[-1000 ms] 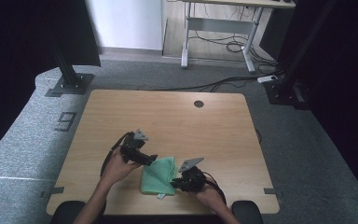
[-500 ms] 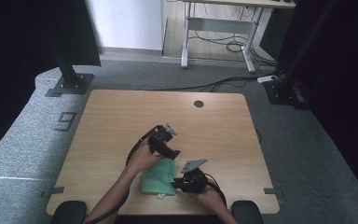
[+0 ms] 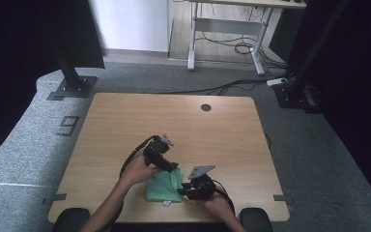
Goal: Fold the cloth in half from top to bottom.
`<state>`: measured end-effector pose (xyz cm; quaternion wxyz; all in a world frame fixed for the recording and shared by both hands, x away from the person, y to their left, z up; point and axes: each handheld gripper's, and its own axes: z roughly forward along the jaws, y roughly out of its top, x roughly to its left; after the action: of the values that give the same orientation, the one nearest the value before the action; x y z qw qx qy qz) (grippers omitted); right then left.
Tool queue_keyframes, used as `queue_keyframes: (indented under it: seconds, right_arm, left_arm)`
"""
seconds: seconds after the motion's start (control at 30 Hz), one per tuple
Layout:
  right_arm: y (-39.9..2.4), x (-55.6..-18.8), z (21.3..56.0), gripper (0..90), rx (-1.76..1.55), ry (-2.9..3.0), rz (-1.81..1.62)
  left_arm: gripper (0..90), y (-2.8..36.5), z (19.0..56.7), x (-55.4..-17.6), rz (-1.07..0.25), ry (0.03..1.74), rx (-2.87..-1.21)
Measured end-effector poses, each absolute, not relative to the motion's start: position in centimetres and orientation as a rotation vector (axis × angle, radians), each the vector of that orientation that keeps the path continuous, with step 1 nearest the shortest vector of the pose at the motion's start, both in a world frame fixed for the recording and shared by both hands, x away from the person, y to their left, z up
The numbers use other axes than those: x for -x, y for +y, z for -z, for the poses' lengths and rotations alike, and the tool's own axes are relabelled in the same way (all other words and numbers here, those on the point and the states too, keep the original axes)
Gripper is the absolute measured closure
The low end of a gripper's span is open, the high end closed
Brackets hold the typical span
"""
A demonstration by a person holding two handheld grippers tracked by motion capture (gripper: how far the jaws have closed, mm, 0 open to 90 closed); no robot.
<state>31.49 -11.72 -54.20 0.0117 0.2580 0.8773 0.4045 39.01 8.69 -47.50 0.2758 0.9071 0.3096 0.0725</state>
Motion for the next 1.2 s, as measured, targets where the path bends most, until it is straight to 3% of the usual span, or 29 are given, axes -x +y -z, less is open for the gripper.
queue_keyframes:
  seconds: [0.23,0.47,0.7,0.8,1.03,1.2]
  right_arm:
    - [-11.7,-31.5,54.2,70.2,-0.801,2.732,-1.261]
    - [-11.8,-31.5,54.3,71.1,-0.814,2.737,-1.271]
    - [-11.9,-31.6,54.3,71.2,-0.817,2.738,-1.281]
    - [-11.9,-31.6,54.3,71.2,-0.817,2.74,-1.281]
    - [-11.8,-31.6,54.2,70.4,-0.826,2.742,-1.28]
    - [-11.8,-31.5,54.0,63.1,-0.823,2.745,-1.281]
  left_arm:
    - [18.2,10.1,47.5,-38.2,-0.144,0.838,-2.388]
    - [32.5,8.2,46.9,-38.6,-0.136,0.772,-2.377]
    - [70.7,7.3,47.3,-38.9,-0.075,0.727,-2.463]
    - [79.3,7.5,47.0,-38.4,-0.071,0.721,-2.476]
    - [85.8,8.7,46.2,-37.1,-0.039,0.719,-2.455]
    - [86.0,10.3,46.0,-35.8,-0.048,0.726,-2.439]
